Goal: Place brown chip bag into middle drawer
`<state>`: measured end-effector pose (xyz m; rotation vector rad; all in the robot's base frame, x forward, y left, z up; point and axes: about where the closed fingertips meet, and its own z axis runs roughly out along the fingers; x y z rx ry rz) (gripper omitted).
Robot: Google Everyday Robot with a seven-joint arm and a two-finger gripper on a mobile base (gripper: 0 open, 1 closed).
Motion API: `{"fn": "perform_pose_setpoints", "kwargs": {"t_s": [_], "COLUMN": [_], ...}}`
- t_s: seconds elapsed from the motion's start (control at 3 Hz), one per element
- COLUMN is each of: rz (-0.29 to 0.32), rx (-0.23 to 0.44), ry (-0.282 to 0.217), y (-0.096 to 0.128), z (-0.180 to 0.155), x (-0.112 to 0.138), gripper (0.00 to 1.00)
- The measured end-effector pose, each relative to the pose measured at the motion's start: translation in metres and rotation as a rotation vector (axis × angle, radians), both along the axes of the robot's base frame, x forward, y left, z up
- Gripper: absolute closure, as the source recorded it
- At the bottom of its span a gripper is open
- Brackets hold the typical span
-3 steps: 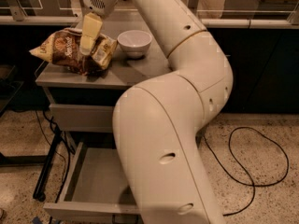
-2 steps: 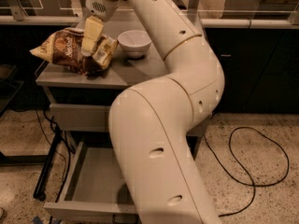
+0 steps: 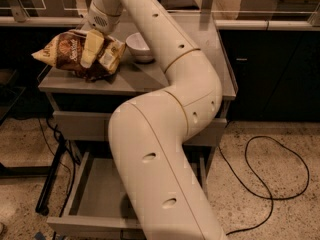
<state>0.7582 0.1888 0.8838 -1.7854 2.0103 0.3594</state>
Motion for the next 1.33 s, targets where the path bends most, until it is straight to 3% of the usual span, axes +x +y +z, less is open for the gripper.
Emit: {"fn": "perform_pose_setpoints", "kwargs": {"t_s": [0.67, 1.0, 1.33], "rz": [0.002, 0.002, 0.002], "rx": [0.006, 0.006, 0.006], "ry": [0.012, 0.012, 0.012], "y": [0.0071, 0.0071, 0.0071], "z": [-0.0113, -0.0113, -0.0113], "x": [0.0018, 0.0019, 0.0019], "gripper": [0.0, 0.15, 0.38]}}
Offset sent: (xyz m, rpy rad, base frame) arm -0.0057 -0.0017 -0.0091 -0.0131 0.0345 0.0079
